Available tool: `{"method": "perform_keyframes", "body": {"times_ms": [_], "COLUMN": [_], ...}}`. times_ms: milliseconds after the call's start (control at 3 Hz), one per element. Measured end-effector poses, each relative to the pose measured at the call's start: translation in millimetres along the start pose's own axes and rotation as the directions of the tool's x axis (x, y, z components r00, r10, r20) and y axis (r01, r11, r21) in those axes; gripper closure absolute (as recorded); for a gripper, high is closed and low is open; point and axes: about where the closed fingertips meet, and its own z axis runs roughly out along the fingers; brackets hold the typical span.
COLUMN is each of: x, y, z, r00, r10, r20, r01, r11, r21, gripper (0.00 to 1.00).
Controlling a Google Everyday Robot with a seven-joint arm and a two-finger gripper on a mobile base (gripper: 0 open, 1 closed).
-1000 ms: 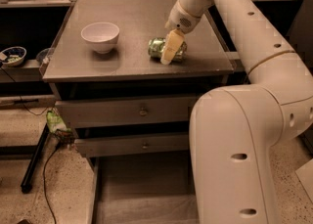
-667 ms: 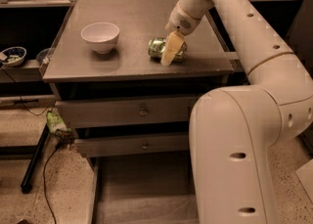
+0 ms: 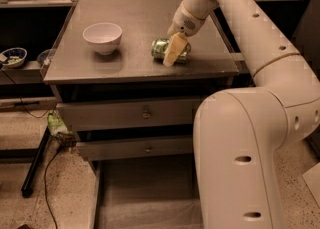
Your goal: Place green can into bottom drawer
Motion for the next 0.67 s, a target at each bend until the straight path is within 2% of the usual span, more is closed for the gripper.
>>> {"method": "perform_keyframes", "body": {"times_ms": [667], "x": [0.0], "y": [0.0], "z": [0.0], "r00": [1.000], "r10": [0.000], "r20": [0.000], "r01": [0.000], "r11": [1.0000], "r21": [0.000], "gripper": [0.65]}}
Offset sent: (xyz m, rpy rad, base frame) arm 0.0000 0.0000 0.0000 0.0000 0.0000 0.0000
